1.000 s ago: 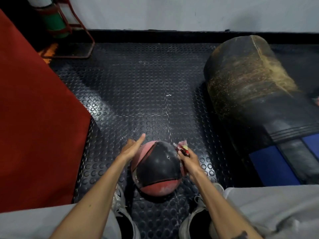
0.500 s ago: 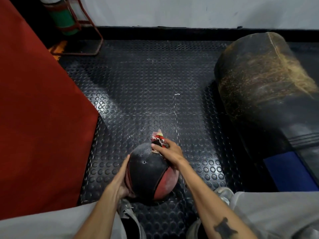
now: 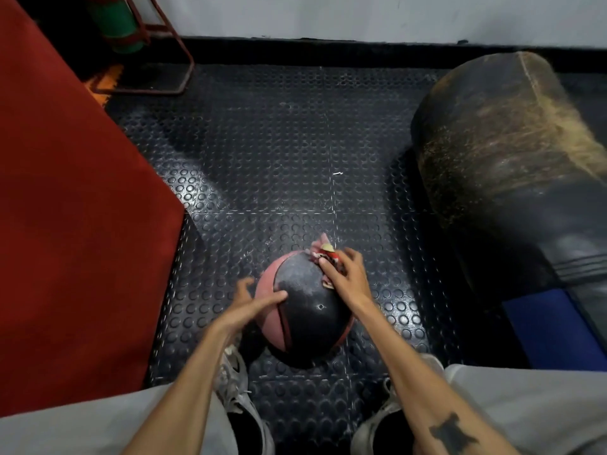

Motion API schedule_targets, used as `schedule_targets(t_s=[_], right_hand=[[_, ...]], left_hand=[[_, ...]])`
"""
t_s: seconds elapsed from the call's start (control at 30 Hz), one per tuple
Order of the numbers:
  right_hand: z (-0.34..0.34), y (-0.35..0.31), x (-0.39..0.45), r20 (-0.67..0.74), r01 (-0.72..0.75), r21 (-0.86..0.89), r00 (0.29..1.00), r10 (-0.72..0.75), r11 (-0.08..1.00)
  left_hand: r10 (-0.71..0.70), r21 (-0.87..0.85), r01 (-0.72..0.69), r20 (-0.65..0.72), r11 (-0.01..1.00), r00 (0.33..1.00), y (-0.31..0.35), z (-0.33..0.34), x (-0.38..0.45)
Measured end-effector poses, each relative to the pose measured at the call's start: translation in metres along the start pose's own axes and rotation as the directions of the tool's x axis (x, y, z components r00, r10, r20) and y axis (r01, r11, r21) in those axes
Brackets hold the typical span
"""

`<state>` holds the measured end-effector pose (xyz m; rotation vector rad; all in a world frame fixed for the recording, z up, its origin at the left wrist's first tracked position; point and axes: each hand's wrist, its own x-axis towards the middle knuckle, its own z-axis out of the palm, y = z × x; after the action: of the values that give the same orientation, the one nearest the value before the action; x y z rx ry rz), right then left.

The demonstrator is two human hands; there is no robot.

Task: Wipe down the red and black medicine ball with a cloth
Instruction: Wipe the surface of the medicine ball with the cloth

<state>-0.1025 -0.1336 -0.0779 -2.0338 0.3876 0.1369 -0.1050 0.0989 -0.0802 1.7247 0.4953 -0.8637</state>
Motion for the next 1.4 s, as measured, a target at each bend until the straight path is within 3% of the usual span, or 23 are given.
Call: schedule_targets(t_s=[0.07,0.13,0.2,0.3,0.47,0.53,0.63,0.73,0.8,0.87,0.93,1.03,1.1,1.2,1.33,1.4], right_hand=[[0.004,0.003,-0.006,-0.143,0.029,-0.179,0.988,-0.055,0.983],[0.010,-0.003,-0.018,-0.211,0.074,-0.167,0.971,-0.109,0.983],[0.016,-0.006,-0.042,-0.277,0.141,-0.123,0.946,-0.170,0.982],[0.031,-0.004,-0.086,-0.335,0.200,-0.198,0.906,-0.258,0.960],[0.025,-0.010,-0.066,-0.178,0.351,-0.254,0.899,-0.400,0.901],[0.015,-0.017,-0.031,-0.154,0.269,-0.222,0.940,-0.306,0.937],[0.025,-0.029,-0.018,-0.244,0.065,-0.176,0.964,-0.108,0.982],[0.044,-0.021,-0.062,-0.281,0.163,-0.250,0.931,-0.233,0.954],[0.036,-0.013,-0.055,-0.288,0.154,-0.226,0.933,-0.218,0.962],[0.026,-0.015,-0.024,-0.317,-0.011,-0.159,0.948,-0.040,0.987],[0.023,-0.018,-0.003,-0.312,-0.083,-0.109,0.949,0.046,0.991],[0.031,-0.021,-0.004,-0.266,-0.059,-0.099,0.963,0.030,0.993],[0.028,-0.026,0.000,-0.257,-0.077,-0.098,0.965,0.049,0.992],[0.034,-0.031,-0.021,-0.309,0.001,-0.134,0.950,-0.043,0.991],[0.050,-0.025,-0.081,-0.393,0.092,-0.064,0.913,-0.110,0.994],[0.041,-0.027,-0.041,-0.359,-0.002,-0.010,0.934,-0.002,1.000]], left_hand=[[0.190,0.305,-0.198,0.056,0.932,0.980,0.029,0.008,-0.003],[0.263,0.473,-0.291,0.125,0.832,0.956,0.041,0.026,-0.007],[0.299,0.534,-0.322,0.131,0.782,0.945,0.034,0.033,-0.006],[0.326,0.565,-0.338,0.127,0.753,0.937,0.024,0.026,-0.002],[0.337,0.535,-0.352,0.130,0.768,0.932,0.018,0.019,-0.006],[0.332,0.481,-0.328,0.080,0.813,0.940,0.017,0.019,-0.008],[0.323,0.434,-0.302,0.027,0.849,0.946,0.019,0.021,-0.006],[0.337,0.423,-0.321,0.040,0.847,0.941,0.018,0.012,-0.001],[0.339,0.448,-0.343,0.092,0.826,0.936,0.016,0.010,-0.001],[0.337,0.467,-0.348,0.109,0.813,0.935,0.014,0.011,-0.003],[0.361,0.477,-0.355,0.083,0.804,0.929,0.019,0.011,-0.008],[0.436,0.610,-0.375,0.053,0.698,0.898,0.028,0.022,-0.018],[0.383,0.702,-0.286,0.020,0.652,0.923,0.025,0.041,-0.027],[0.352,0.662,-0.238,-0.041,0.710,0.935,0.018,0.047,-0.024],[0.372,0.666,-0.325,0.076,0.672,0.925,0.021,0.010,-0.007],[0.386,0.680,-0.363,0.127,0.636,0.914,0.018,0.006,-0.008]])
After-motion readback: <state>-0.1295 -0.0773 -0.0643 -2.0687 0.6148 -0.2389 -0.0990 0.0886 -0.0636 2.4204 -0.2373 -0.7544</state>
